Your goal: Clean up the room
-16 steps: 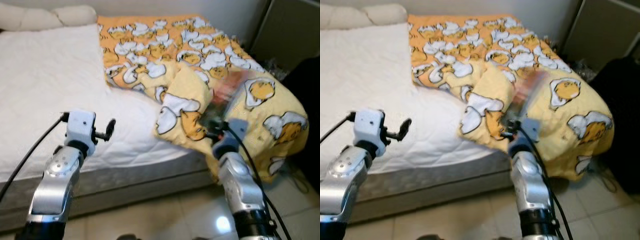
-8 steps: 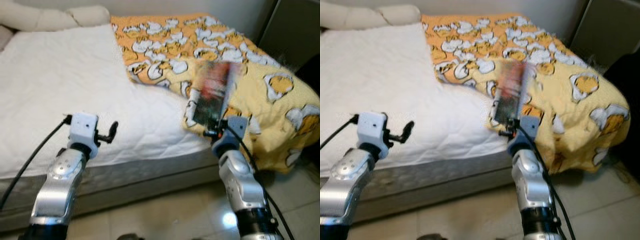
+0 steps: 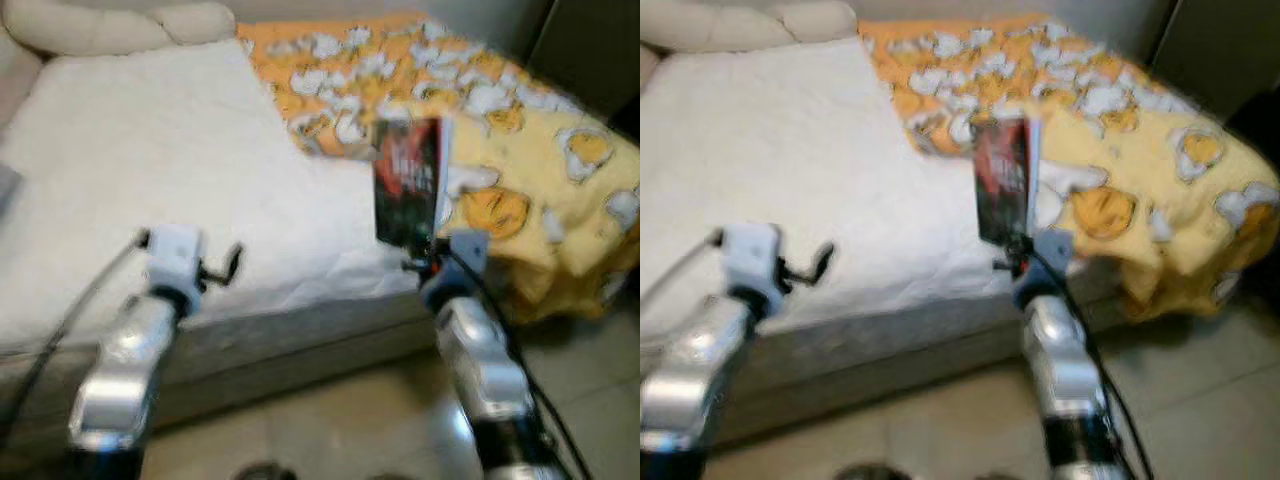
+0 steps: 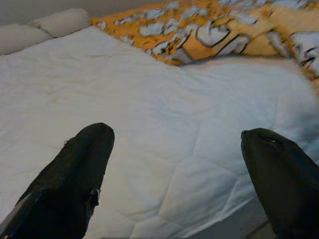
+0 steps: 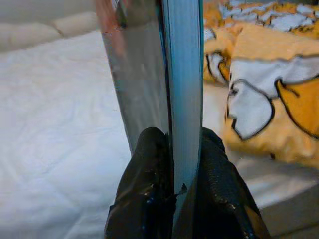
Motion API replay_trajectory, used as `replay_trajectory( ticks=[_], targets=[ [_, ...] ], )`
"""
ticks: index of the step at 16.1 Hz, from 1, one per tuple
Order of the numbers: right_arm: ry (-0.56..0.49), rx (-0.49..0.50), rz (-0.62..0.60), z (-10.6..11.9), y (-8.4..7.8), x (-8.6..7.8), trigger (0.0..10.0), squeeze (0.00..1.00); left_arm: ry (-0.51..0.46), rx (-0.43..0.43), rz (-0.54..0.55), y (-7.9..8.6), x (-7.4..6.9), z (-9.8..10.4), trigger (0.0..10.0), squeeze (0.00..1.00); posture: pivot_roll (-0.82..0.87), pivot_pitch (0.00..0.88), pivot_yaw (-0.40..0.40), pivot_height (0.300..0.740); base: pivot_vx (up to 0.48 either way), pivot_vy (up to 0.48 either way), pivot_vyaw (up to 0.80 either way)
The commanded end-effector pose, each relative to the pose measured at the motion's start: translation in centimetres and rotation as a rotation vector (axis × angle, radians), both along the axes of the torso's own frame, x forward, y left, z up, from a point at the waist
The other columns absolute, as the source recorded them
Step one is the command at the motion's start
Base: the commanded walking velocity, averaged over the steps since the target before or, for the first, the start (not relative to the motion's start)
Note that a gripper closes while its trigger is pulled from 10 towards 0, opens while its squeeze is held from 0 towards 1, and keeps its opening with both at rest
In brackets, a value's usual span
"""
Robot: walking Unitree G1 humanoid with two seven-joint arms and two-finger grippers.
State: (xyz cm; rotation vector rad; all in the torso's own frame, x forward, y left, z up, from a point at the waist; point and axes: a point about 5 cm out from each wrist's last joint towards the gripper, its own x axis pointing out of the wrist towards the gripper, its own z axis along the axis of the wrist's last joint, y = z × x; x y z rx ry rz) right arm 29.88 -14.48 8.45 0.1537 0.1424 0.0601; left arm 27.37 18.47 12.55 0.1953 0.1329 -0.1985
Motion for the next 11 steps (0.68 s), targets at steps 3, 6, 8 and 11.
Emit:
replay_trajectory(
  ticks=[3, 6, 8, 11],
  targets=[
    [-0.067, -0.003, 0.016, 1.67, 0.17, 0.55, 10.0, 0.00, -0.001, 0.014, 0.019, 0.58, 0.14, 0.16, 10.0, 0.00, 0.03, 0.000, -0.004, 0.740, 0.000, 0.417, 0.00],
    [-0.066, -0.005, 0.028, 1.63, 0.33, 0.48, 10.0, 0.00, -0.002, 0.014, 0.019, 0.53, 0.13, 0.19, 10.0, 0.00, 0.03, 0.000, -0.003, 0.740, 0.000, 0.414, 0.00],
    [-0.064, -0.005, 0.031, 1.62, 0.35, 0.47, 10.0, 0.00, -0.002, 0.014, 0.019, 0.52, 0.11, 0.17, 10.0, 0.00, 0.03, 0.000, -0.003, 0.740, 0.000, 0.412, 0.00],
    [-0.064, -0.008, 0.033, 1.64, 0.41, 0.54, 10.0, 0.00, -0.003, 0.013, 0.021, 0.58, 0.19, 0.22, 10.0, 0.00, 0.03, 0.000, -0.001, 0.740, 0.000, 0.411, 0.00]
  ],
)
